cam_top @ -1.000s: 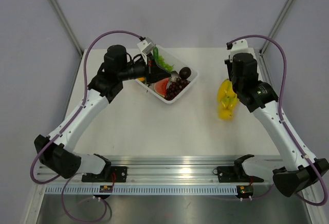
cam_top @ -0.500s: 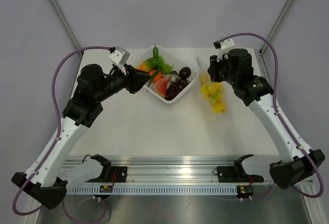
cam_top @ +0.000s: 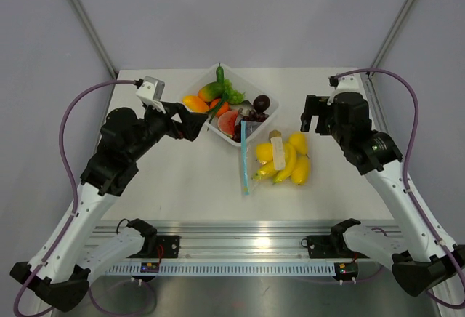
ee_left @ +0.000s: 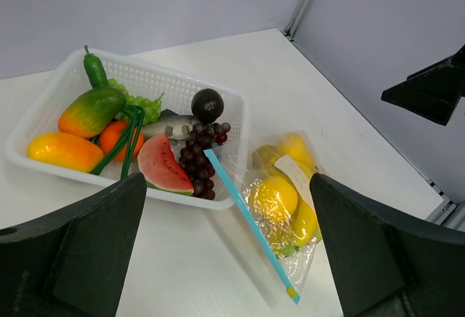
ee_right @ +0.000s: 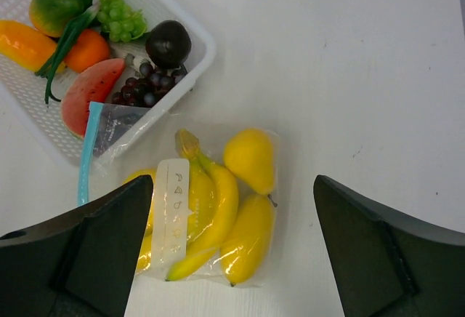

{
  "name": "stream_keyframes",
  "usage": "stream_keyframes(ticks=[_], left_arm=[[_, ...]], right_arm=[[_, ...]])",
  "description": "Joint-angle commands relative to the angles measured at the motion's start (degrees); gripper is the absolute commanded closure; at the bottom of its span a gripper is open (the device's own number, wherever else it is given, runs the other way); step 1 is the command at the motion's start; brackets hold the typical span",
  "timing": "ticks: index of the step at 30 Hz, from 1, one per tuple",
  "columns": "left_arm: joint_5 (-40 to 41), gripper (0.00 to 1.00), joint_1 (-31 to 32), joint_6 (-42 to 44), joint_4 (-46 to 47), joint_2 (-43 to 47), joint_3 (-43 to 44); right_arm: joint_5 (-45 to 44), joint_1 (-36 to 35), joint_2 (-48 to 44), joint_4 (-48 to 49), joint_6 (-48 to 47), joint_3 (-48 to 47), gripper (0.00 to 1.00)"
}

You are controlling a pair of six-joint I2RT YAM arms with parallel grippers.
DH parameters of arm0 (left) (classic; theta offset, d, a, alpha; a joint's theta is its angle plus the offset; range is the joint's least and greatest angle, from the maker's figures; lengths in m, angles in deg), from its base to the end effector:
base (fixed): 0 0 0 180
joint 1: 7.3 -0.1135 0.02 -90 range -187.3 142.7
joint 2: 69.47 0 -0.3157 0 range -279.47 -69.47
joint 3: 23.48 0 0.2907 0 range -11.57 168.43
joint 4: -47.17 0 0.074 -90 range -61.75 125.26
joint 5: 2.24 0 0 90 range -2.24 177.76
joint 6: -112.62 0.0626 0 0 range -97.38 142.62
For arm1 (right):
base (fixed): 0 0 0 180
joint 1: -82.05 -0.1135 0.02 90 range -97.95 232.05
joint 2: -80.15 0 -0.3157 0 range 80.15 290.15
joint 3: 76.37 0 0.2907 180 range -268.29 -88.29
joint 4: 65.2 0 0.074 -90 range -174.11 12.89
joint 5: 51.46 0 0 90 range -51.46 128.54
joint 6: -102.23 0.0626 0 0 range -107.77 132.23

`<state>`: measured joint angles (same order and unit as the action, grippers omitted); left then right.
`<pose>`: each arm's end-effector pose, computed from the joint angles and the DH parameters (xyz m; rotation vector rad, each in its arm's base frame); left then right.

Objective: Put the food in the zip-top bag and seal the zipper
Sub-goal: Reset both arms

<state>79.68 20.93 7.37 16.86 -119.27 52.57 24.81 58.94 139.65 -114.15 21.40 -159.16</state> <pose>0.1831 -0.1083 0.4736 0.3003 1.6602 -0.6913 0.2342 0.0838 0.4421 -0.0924 2.0048 0.1185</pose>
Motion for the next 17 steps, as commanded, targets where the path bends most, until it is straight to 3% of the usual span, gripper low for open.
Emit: stream_keyframes(ticks=[1, 8, 17], left_arm=[[2.8, 0.01, -0.1, -2.24, -0.84, 1.46, -1.03], [6.49, 0.01, -0.19, -0.05, -5.33, 7.25, -6.83], [13.96, 0.01, -0.1, 0.39, -10.35, 14.11, -11.49]], right_arm=[[-6.11, -0.09, 0.7, -6.8, 7.43, 1.7, 0.01], [-18.16, 0.0, -2.11, -13.23, 20.0, 6.61, 0.01], [-20.98, 0.0, -8.35, -17.19, 19.57, 9.7, 0.0]])
